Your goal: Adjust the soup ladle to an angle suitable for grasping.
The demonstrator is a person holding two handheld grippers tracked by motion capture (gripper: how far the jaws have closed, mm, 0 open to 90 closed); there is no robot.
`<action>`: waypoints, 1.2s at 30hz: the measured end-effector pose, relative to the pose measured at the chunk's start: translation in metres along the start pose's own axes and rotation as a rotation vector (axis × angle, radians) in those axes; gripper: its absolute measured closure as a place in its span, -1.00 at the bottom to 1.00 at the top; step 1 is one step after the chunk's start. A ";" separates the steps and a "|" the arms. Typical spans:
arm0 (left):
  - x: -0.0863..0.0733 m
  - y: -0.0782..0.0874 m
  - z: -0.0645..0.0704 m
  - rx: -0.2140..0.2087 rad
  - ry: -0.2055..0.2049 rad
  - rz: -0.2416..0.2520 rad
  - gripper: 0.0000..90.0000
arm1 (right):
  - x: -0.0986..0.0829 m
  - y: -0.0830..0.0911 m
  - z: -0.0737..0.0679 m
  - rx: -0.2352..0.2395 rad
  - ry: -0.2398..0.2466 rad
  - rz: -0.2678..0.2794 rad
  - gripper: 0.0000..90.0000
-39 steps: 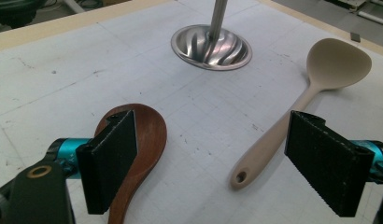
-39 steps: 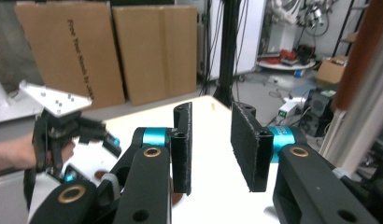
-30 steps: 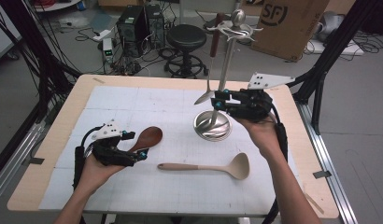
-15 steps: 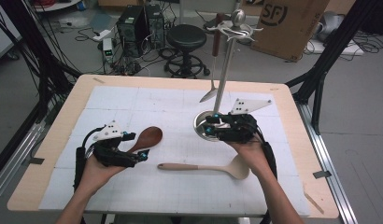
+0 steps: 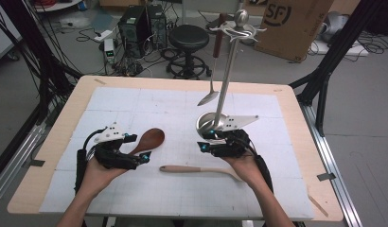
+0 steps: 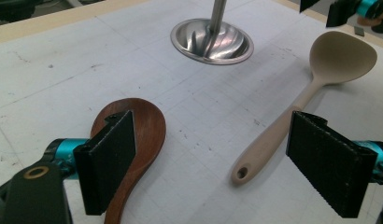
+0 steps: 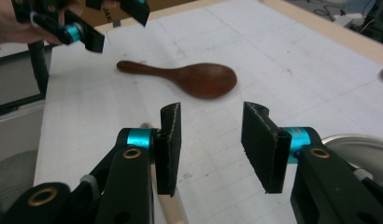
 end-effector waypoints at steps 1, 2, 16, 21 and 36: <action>0.000 0.000 0.000 0.000 0.000 -0.001 -0.63 | -0.002 -0.002 -0.001 0.003 0.003 -0.004 0.26; 0.000 0.000 0.000 0.001 -0.001 -0.002 -0.63 | -0.005 -0.005 -0.002 0.006 0.005 -0.011 0.26; -0.001 -0.001 0.000 0.001 -0.001 -0.005 -0.63 | -0.026 -0.025 -0.014 0.027 -0.005 -0.056 0.20; -0.002 -0.002 0.001 0.001 -0.001 -0.006 -0.63 | -0.035 -0.031 -0.017 0.032 -0.009 -0.079 0.19; -0.002 -0.002 0.001 -0.001 -0.001 -0.009 -0.63 | -0.051 -0.046 -0.028 0.062 -0.003 -0.157 0.18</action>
Point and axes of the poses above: each handheld gripper's, and its own axes: y roughly backward along the jaws, x roughly out of its top, z roughly to its right, the point moved 3 cm from there along -y, roughly forward along the jaws, and after that the axes turned 6 degrees about -x, right-handed, at the moved point
